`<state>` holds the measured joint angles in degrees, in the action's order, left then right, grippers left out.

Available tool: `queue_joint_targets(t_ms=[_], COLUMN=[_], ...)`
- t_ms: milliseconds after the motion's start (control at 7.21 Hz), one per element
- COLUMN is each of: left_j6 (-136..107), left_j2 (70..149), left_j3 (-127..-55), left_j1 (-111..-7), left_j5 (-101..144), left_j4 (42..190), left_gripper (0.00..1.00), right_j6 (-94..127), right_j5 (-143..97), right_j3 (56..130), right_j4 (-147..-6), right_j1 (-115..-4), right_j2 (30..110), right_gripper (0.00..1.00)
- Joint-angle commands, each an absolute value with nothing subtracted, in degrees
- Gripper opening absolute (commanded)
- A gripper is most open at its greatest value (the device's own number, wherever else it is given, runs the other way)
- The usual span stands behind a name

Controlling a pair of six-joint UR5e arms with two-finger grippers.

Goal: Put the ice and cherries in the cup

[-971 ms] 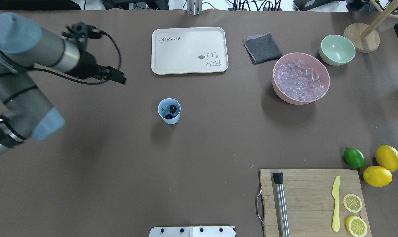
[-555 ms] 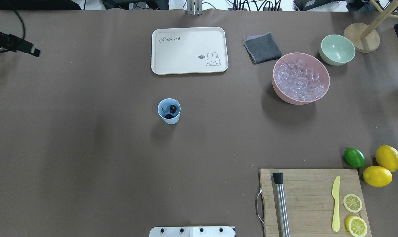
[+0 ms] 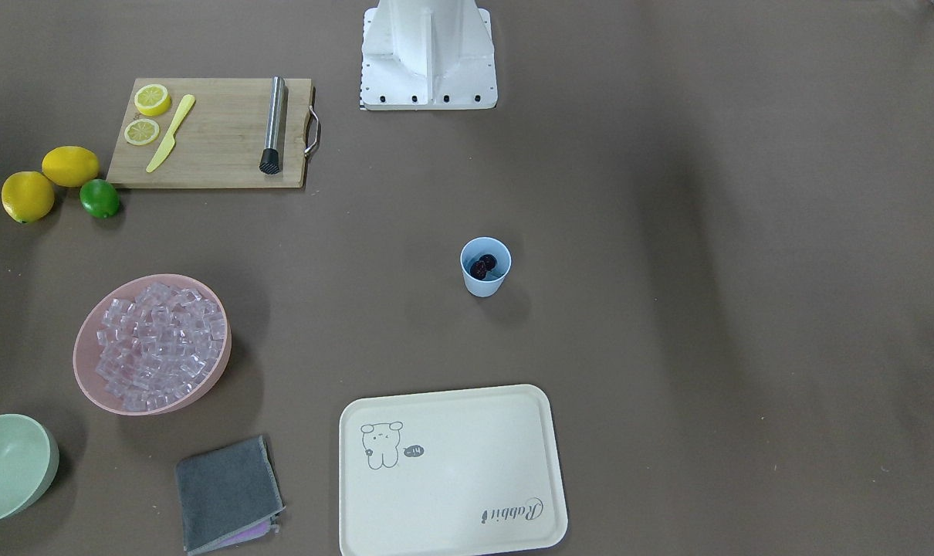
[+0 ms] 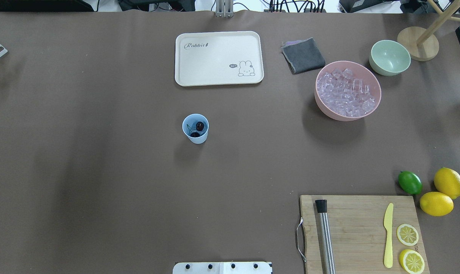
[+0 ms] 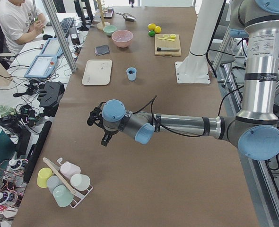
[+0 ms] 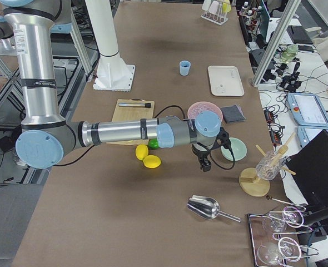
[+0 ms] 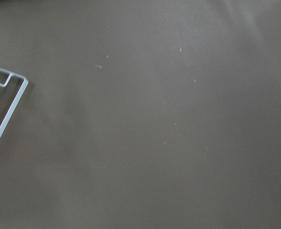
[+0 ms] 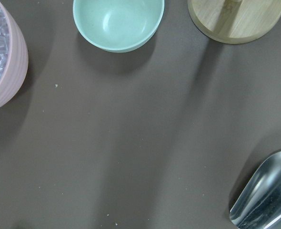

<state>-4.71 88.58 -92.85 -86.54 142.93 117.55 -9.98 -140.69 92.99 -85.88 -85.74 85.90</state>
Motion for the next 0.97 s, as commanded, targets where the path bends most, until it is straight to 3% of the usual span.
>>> queue_joint_targets(t_ms=[0, 278, 555, 833], left_j6=[-4.48, -4.57, -3.70, 2.77], left_j2=[89.46, 90.53, 97.08, 98.61], left_j3=[-93.52, -93.17, -93.60, -93.61], left_j1=[-87.01, -86.58, -87.36, -87.89], left_j5=[137.75, 137.81, 137.03, 133.09], left_j4=[117.78, 116.55, 98.54, 93.89], left_gripper=[0.98, 0.98, 0.98, 0.98], right_j6=[-9.76, -9.58, -9.67, -9.67], right_j5=[-140.36, -140.62, -140.19, -139.92], right_j3=[92.82, 92.72, 92.37, 92.37], right_j4=[-85.87, -86.04, -85.96, -85.96], right_j1=[-85.96, -86.04, -86.13, -86.22], right_j2=[84.82, 85.25, 85.34, 85.34], right_gripper=[0.99, 0.99, 0.99, 0.99])
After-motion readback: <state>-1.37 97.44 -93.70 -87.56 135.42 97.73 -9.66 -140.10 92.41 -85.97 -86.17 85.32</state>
